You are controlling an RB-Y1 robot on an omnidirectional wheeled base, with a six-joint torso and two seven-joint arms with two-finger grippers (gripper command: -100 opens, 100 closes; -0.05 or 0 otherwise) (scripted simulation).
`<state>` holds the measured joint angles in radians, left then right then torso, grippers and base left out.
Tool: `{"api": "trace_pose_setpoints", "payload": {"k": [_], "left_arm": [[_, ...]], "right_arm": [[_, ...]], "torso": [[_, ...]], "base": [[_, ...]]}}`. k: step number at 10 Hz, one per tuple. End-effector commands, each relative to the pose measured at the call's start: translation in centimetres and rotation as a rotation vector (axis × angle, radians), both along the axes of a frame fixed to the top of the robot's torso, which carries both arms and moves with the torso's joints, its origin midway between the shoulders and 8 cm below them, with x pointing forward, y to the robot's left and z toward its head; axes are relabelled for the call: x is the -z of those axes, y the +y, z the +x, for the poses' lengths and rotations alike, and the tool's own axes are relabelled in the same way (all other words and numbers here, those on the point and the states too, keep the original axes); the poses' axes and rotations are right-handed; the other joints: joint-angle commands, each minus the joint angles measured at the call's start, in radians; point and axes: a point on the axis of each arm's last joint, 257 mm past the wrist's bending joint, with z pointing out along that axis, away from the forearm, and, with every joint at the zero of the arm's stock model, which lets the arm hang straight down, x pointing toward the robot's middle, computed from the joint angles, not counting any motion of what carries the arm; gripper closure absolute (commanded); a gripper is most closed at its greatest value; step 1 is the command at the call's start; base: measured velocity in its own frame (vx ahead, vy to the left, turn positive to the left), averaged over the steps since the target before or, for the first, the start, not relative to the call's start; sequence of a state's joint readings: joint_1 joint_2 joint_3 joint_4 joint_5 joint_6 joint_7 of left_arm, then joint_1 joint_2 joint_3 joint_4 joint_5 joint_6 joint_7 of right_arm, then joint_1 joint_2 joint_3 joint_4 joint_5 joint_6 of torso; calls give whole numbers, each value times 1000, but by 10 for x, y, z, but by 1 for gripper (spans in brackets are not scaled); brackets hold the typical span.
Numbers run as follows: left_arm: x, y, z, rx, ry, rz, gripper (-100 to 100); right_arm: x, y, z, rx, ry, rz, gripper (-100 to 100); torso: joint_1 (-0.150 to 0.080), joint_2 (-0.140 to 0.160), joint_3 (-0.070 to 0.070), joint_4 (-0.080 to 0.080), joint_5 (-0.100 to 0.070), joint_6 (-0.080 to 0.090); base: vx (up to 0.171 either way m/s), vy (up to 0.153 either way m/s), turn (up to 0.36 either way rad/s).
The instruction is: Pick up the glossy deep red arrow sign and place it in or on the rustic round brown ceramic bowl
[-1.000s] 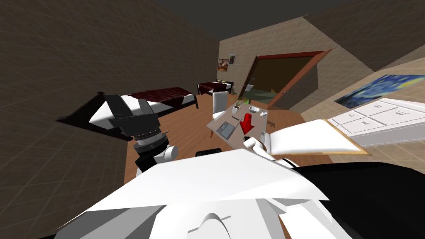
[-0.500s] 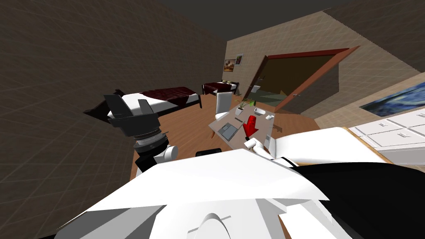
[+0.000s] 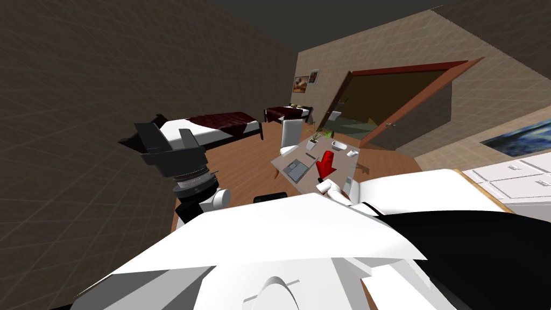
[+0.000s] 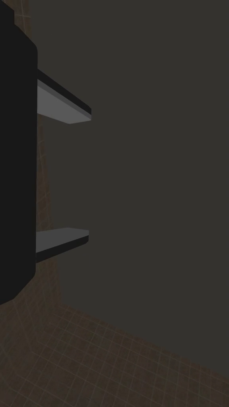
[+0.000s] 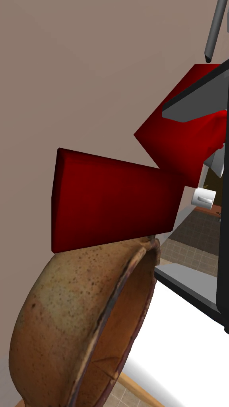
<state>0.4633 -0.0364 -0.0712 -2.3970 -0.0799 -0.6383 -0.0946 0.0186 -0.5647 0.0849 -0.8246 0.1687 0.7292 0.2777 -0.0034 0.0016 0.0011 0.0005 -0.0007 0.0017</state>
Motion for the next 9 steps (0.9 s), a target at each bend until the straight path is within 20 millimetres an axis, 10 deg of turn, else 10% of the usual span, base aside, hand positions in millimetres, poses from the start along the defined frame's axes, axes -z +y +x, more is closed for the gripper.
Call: {"api": "trace_pose_setpoints", "payload": {"k": [1, 6, 7, 9], "left_arm": [[0, 0, 0, 0, 0, 0, 0], [0, 0, 0, 0, 0, 0, 0], [0, 0, 0, 0, 0, 0, 0], [0, 0, 0, 0, 0, 0, 0]], "right_arm": [[3, 0, -2, 14, -1, 0, -100], [9, 0, -6, 40, -1, 0, -100], [9, 0, -6, 41, -2, 0, 100], [9, -1, -7, 43, 0, -1, 100]], "torso": [[0, 0, 0, 0, 0, 0], [1, -1, 0, 0, 0, 0], [2, -1, -1, 0, 0, 0], [2, -3, -2, -1, -1, -1]], "base": [[-40, -39, 89], [-28, -30, 64], [0, 0, 0], [-2, -1, -7]]}}
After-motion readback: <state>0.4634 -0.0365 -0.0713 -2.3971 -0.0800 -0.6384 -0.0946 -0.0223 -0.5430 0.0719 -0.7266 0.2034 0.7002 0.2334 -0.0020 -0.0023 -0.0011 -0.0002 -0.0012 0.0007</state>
